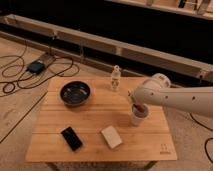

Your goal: Place the pepper in the ceramic cup

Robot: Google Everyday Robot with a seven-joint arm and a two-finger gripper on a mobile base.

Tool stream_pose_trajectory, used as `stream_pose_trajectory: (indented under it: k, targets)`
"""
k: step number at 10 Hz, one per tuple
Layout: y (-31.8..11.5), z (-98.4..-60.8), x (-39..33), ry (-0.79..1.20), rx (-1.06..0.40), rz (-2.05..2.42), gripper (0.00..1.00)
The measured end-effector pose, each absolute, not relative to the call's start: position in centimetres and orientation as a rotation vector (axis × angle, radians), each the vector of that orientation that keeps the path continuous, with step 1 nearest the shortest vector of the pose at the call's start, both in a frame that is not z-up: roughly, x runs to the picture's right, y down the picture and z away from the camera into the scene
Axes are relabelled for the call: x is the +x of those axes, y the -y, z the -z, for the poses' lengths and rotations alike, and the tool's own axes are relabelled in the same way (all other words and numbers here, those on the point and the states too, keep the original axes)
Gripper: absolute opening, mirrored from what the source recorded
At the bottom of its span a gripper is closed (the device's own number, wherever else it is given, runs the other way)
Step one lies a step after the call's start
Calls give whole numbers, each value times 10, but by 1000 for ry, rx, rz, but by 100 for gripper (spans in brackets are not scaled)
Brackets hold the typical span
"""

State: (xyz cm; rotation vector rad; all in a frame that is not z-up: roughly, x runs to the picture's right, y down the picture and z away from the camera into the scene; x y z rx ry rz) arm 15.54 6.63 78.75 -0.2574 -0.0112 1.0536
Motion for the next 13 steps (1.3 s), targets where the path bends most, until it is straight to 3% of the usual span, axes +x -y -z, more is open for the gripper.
stream_pose_trajectory:
  k: [2, 3, 13]
  targets:
    - [-69, -792, 158, 14, -251, -1061, 73]
    - [-70, -793, 159, 15, -249, -1064, 78]
    - [-70, -787, 157, 24, -223, -1065, 80]
